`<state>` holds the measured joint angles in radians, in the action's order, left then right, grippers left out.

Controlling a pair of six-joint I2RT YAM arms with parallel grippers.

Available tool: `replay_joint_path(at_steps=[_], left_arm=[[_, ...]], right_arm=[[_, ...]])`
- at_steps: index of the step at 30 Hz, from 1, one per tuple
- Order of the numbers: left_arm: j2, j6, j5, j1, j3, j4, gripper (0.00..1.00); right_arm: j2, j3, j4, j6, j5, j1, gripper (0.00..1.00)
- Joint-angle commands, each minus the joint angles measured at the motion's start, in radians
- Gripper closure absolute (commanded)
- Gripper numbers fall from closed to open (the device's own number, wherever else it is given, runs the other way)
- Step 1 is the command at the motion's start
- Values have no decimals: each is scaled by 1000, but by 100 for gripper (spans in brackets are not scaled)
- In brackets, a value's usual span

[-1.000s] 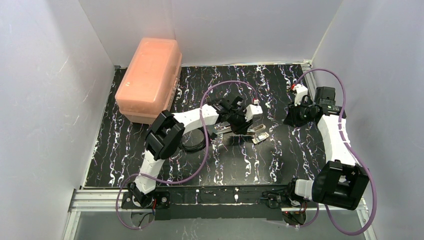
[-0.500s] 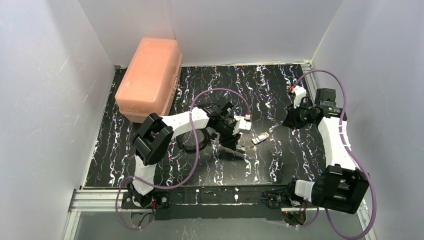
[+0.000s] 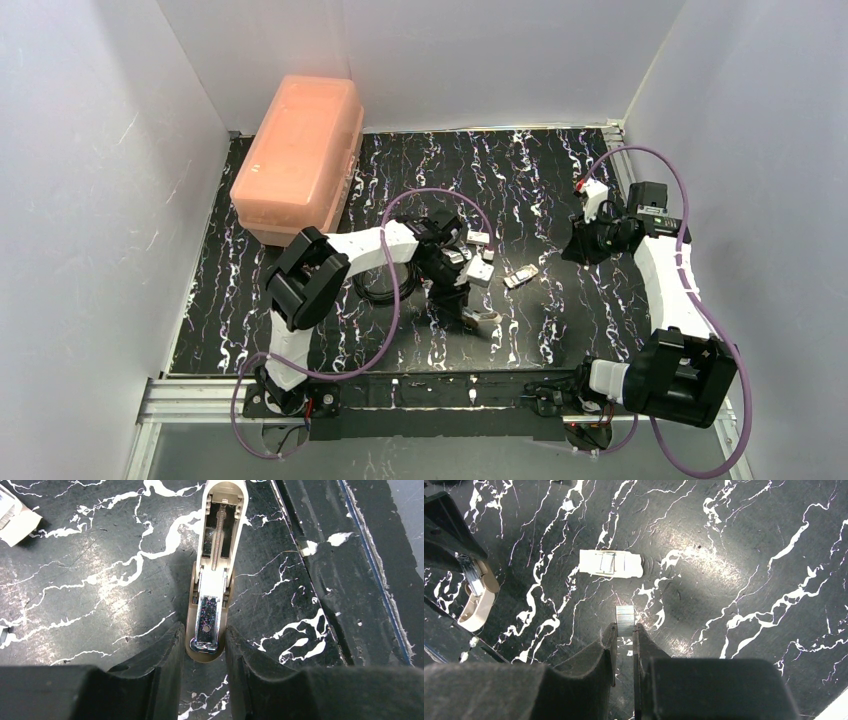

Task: Load the staples into the stapler
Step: Place the stapler at the center of the board, then adjust the stapler at the center of the board.

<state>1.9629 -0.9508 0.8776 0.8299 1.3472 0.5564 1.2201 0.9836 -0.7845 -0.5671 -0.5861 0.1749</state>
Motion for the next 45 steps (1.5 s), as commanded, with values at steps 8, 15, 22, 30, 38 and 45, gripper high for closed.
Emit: replay_joint_path(at_steps=[8, 15, 22, 30, 38, 45], left_arm=[[30, -5, 9, 18, -86, -137, 85], [-47, 84, -61, 25, -142, -246, 47], [-132, 198, -79, 56, -121, -253, 26], [-100, 253, -61, 113, -19, -191, 19], [-26, 343, -25, 122, 94, -183, 13], [-19, 373, 28, 128, 73, -184, 15]], right_arm=[[-10, -23, 3, -8, -32, 5, 95], [-5, -28, 11, -1, -39, 5, 95], [-9, -36, 20, 8, -46, 5, 95], [-27, -30, 8, 3, -43, 5, 95], [-37, -27, -2, -5, -40, 5, 95], [-41, -30, -5, -17, -33, 5, 95]])
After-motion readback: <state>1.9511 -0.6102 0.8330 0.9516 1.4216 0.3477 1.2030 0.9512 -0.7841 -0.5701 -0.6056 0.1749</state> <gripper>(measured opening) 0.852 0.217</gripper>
